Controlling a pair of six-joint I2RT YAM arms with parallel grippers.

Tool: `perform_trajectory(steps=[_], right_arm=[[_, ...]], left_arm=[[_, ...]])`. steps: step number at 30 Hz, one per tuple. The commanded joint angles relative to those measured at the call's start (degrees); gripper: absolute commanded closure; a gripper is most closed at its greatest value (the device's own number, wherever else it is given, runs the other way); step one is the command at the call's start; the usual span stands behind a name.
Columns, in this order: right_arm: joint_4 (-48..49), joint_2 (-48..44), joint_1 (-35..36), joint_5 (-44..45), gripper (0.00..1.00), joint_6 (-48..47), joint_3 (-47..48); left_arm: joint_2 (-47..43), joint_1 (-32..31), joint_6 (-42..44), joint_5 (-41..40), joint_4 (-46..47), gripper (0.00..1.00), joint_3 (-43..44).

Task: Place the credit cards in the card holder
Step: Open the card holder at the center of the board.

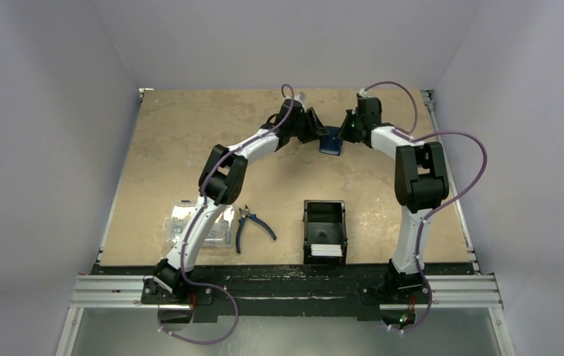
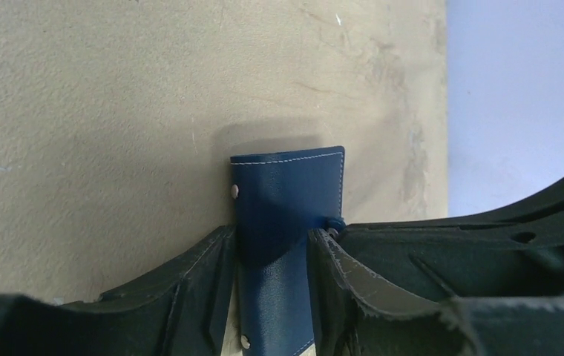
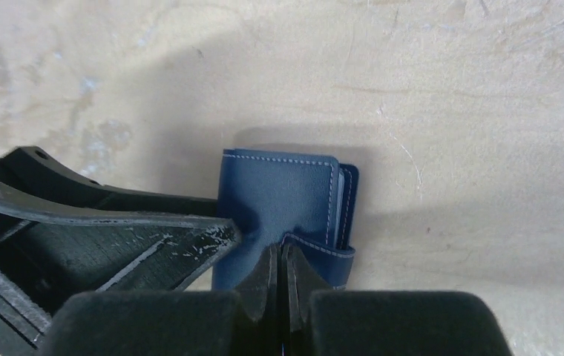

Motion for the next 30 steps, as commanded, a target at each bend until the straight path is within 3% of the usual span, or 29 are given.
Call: perform_trajectory(steps=[1, 5, 10, 12, 14, 18, 20, 24, 27, 30], right_arm=[[11.1, -3.1, -3.6, -17.1, 1.00, 8.3, -5.5], [20.3, -3.1, -7.6, -26.7, 1.00, 17.3, -10.2], [46.1, -2.0, -13.8, -36.7, 1.00, 39.7, -21.1], [52.0, -1.4, -14.9, -37.8, 1.00, 44.9, -23.8], [48.0, -2.0, -15.4, -37.0, 1.00, 42.8, -23.3], [19.6, -6.0, -15.6, -25.4, 1.00, 20.5, -16.9], [10.9, -6.7, -15.5, -19.8, 1.00, 13.3, -14.3], [10.4, -8.4, -15.6, -22.3, 1.00, 8.0, -14.9], [15.2, -10.8, -14.9, -24.7, 1.00, 9.7, -16.3], [12.8, -10.8, -14.1, -25.3, 1.00, 9.7, -13.5]], left_arm=[[5.5, -1.9, 5.0, -10.4, -19.9, 0.55, 0.1], [5.7, -2.2, 5.6, -14.5, -22.8, 0.58, -0.9], [6.1, -1.7, 5.1, -17.0, -23.6, 0.63, -2.6], [6.1, -1.6, 5.1, -16.1, -22.6, 0.63, -3.2], [6.0, -1.6, 5.9, -14.6, -21.6, 0.63, -3.1], [3.8, -1.0, 7.7, -9.8, -18.9, 0.59, -3.2], [2.3, -0.2, 8.5, -6.1, -17.4, 0.53, -3.3], [-2.6, 0.6, 13.4, -3.1, -17.1, 0.40, -2.3], [-6.2, -0.1, 18.6, -6.3, -19.0, 0.33, -1.9], [-8.2, -1.4, 23.1, -11.4, -21.5, 0.26, -1.4]])
